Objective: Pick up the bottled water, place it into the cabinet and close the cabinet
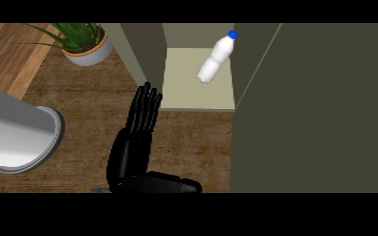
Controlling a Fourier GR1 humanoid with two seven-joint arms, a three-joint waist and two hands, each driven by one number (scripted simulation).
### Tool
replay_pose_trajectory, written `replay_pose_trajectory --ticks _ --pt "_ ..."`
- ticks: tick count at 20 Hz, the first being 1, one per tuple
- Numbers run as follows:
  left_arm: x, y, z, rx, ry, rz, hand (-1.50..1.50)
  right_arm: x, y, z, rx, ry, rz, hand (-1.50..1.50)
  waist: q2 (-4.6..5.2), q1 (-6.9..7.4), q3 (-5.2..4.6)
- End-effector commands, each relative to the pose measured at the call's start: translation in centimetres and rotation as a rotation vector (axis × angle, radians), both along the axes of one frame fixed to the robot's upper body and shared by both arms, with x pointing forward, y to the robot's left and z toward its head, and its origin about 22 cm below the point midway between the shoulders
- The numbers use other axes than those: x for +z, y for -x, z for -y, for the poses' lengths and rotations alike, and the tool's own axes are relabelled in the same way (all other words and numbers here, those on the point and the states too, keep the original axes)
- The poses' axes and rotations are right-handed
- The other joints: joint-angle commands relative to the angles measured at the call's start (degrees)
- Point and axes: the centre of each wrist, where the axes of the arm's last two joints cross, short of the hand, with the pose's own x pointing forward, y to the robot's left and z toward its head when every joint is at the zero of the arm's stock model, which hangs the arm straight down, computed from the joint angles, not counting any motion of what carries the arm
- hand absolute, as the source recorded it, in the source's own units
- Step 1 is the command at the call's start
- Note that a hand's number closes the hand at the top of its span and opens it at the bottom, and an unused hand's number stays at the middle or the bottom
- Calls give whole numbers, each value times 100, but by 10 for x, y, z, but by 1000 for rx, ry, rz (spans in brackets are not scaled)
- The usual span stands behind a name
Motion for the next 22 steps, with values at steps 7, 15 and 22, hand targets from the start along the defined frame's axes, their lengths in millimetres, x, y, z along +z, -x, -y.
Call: replay_pose_trajectory --ticks 7,15,22 --pt "-9 38 -38 40 16 -6 -150 56 5 -43 140 109 105 150 2 -49 -17" --pt "15 55 -76 79 15 15 -150 52 -2 -85 192 123 88 150 -18 13 -20" --pt "9 67 -97 101 9 -3 -150 61 -13 -109 235 122 176 150 -39 91 -40"
